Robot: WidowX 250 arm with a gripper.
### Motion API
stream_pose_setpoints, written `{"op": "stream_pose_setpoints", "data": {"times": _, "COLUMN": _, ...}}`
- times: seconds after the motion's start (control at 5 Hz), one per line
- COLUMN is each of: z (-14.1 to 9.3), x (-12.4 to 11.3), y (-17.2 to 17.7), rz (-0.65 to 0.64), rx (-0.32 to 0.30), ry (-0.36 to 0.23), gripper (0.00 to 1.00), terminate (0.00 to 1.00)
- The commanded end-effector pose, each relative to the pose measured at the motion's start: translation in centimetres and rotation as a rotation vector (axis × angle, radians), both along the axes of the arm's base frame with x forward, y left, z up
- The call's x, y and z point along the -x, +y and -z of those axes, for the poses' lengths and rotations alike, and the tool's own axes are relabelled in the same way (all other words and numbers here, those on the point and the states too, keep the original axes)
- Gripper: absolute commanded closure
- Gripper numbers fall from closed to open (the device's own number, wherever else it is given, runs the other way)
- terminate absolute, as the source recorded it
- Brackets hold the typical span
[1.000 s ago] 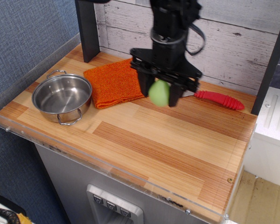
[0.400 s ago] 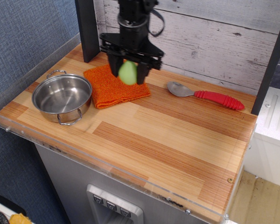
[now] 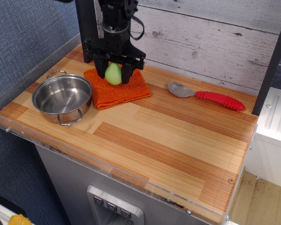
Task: Put the pear on the orange rag.
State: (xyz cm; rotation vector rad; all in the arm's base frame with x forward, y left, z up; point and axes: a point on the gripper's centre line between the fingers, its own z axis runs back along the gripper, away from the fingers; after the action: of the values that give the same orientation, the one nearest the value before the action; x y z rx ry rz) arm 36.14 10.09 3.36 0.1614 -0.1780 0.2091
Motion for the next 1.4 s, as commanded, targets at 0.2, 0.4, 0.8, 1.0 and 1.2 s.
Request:
{"op": "stream_pose_setpoints", "data": {"times": 0.2, "z": -0.4, "x": -0.2, "y": 1.3, "rz": -0.002, "rx": 0.037, "ry": -0.071, "gripper": 0.0, "terminate": 0.0}}
{"op": "stream_pose_setpoints", "data": {"times": 0.4, "z": -0.8, "x": -0.1, "y": 1.4, "rz": 0.039, "rx": 0.068, "ry": -0.078, "gripper": 0.0, "terminate": 0.0}}
{"op": "stream_pose_setpoints", "data": {"times": 0.8, "z": -3.5, "x": -0.1, "y": 1.6, "rz": 0.027, "rx": 0.056, "ry": -0.08, "gripper": 0.0, "terminate": 0.0}}
{"op": "stream_pose_setpoints", "data": {"times": 1.0, "z": -4.4, "x": 0.2, "y": 1.7, "rz": -0.002, "rx": 0.065, "ry": -0.086, "gripper": 0.0, "terminate": 0.0}}
{"op": "stream_pose_setpoints", "data": {"times": 1.2, "z": -6.3, "x": 0.7, "y": 1.4, "rz": 0.005, "rx": 0.06, "ry": -0.085, "gripper": 0.0, "terminate": 0.0}}
